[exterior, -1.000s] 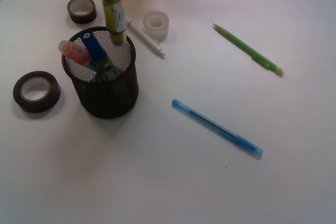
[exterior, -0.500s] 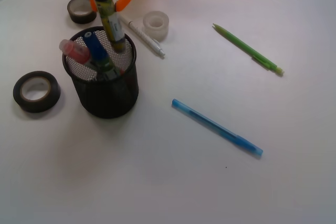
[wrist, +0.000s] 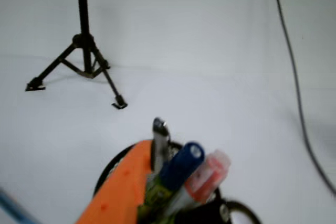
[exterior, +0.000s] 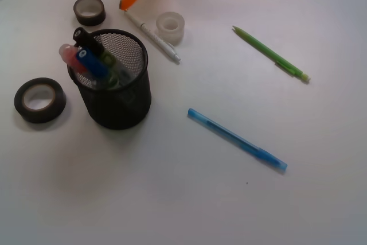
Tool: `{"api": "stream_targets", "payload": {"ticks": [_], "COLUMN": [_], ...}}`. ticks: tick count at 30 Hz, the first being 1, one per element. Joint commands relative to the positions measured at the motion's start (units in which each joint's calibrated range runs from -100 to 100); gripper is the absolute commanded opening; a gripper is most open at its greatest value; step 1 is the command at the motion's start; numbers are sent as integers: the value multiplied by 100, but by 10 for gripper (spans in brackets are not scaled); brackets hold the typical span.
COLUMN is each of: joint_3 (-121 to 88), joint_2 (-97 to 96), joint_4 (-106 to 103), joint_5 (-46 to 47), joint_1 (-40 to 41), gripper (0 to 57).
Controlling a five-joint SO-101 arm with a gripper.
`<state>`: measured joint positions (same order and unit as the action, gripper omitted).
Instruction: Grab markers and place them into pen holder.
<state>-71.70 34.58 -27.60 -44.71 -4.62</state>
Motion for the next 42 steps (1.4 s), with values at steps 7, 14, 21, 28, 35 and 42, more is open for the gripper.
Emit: {"api": "stream_targets", "payload": {"ticks": [7, 14, 21, 28, 35, 42], "joint_3": [974, 1862, 1898, -58, -1653, -2395], "joint_2": [430, 2215, 3796, 5020, 6040, 6431], "joint_4": [-48, 2402, 6137, 7038, 7633, 7712], "joint_5": [2261, 3453, 4308, 4762, 4767, 4742], "joint_1": [795, 1461, 1042, 631, 623, 676], "gripper": [390, 257, 4, 13, 13, 13]}}
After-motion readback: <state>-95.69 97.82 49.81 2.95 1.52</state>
